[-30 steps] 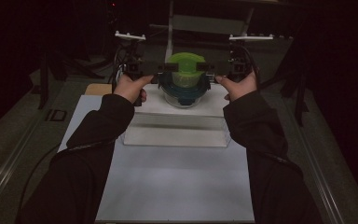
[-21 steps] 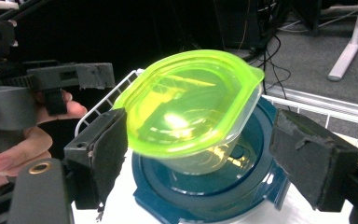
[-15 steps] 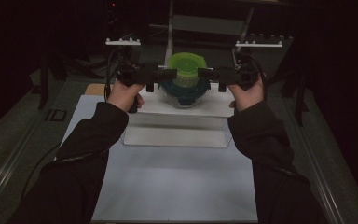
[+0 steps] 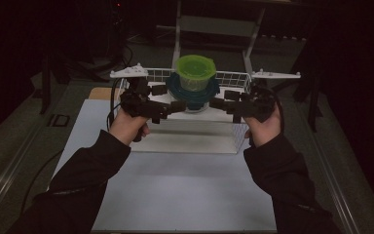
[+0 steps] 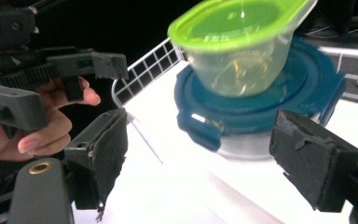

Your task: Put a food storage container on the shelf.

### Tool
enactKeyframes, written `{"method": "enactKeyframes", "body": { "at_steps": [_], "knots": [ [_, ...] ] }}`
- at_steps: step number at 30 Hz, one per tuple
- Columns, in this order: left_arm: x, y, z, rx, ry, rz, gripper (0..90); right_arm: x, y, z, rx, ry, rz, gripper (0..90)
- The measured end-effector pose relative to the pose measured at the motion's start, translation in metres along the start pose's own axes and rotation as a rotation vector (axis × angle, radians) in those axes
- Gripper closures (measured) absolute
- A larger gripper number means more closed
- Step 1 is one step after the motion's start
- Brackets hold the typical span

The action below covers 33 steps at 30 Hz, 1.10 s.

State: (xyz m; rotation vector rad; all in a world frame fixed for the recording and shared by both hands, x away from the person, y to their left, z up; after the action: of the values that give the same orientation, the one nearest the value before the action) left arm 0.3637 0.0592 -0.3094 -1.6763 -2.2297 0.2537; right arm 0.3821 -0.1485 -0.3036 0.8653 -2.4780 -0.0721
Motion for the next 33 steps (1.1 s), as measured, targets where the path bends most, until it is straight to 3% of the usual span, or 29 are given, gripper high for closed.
{"method": "enactKeyframes", "body": {
  "at_steps": [5,15,23,26,27,33],
  "knots": [
    [-0.001,-0.01,0.014,-0.018,0.0,0.01,0.3,0.005,0.002,0.017,-0.006,-0.011,-0.02,19.0],
    [-0.006,-0.03,0.052,-0.064,0.064,0.03,0.3,0.01,0.0,0.056,0.006,-0.024,-0.022,19.0],
    [-0.012,-0.035,0.094,-0.067,0.126,0.05,0.3,0.007,0.002,0.09,0.028,-0.008,-0.026,19.0],
    [-0.013,-0.036,0.097,-0.064,0.13,0.052,0.3,0.005,0.002,0.099,0.02,0.003,-0.031,19.0],
    [-0.015,-0.037,0.108,-0.07,0.145,0.053,0.3,0.003,0.001,0.111,0.015,0.012,-0.038,19.0],
    [-0.016,-0.04,0.13,-0.08,0.173,0.061,0.3,-0.006,-0.001,0.135,0.02,0.041,-0.03,19.0]
  ]
}}
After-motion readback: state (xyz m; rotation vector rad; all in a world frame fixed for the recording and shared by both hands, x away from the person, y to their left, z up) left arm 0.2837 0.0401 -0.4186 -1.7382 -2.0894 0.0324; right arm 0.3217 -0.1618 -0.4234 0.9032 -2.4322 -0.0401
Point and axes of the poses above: each handheld gripper's, and its own axes: x roughly backward along the jaws, z roughly out of its underside, y roughly to its left, the point moved 6 cm from there along -x, roughly forward along the jaws, and after that the axes turned 15 degrees about z, right-handed, at the moved point
